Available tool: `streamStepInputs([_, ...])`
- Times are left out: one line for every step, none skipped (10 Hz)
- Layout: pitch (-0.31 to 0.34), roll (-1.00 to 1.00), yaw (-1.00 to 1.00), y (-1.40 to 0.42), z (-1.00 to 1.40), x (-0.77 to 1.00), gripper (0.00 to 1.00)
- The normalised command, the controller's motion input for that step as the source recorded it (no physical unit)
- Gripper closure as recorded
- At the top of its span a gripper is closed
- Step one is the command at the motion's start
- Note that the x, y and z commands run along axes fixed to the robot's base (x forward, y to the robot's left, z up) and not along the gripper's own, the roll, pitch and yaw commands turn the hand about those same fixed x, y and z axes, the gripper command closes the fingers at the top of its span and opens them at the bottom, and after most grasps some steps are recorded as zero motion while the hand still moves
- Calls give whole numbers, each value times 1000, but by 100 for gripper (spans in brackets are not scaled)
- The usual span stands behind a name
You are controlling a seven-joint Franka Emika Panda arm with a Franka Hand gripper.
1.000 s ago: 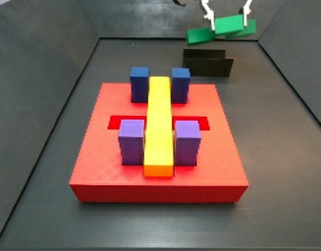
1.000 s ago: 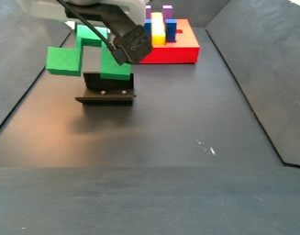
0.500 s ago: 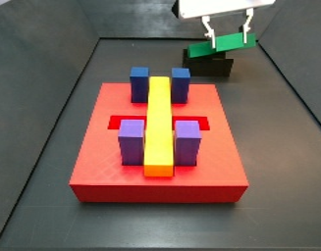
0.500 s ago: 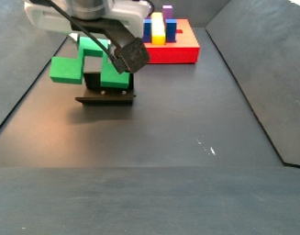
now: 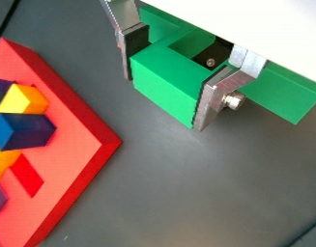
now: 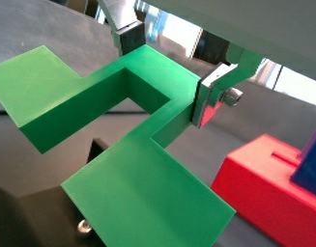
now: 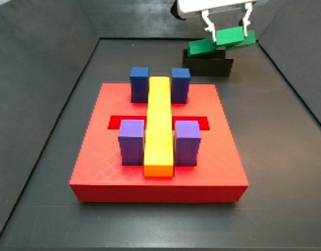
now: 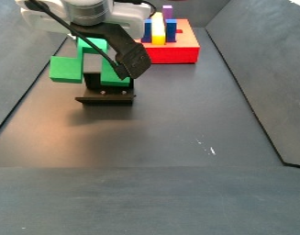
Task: Pick up the green object. Move up. Place the green object on the fixture. Regrasp the green object. Move to above the board. Insert the green object.
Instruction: Place the green object on the fixture.
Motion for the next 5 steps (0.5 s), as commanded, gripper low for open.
streamStepInputs([0, -300, -43, 20, 86, 103, 100])
streamStepInputs([0, -331, -106, 97, 111, 160, 100])
streamStepInputs([0, 0, 0, 0, 0, 23, 100])
streamStepInputs([0, 0, 0, 29, 0, 0, 100])
streamStepInputs([60, 6, -60, 117, -186, 0, 100])
